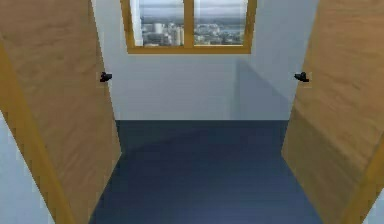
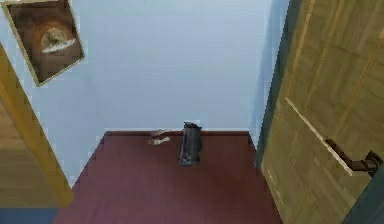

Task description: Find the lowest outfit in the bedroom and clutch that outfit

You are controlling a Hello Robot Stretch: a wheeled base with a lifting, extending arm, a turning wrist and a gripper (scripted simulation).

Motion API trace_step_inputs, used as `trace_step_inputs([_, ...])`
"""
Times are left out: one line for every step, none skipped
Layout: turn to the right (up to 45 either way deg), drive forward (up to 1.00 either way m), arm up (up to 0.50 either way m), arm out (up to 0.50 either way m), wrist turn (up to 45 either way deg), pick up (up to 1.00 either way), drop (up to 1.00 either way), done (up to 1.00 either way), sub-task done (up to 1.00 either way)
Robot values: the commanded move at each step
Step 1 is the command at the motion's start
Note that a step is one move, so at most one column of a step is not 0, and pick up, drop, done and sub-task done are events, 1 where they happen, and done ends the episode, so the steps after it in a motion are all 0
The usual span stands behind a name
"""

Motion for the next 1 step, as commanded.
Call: trace_step_inputs([-9.0, 0.0, 0.0, 0.0, 0.0, 0.0, 0.0, 0.0, 0.0])
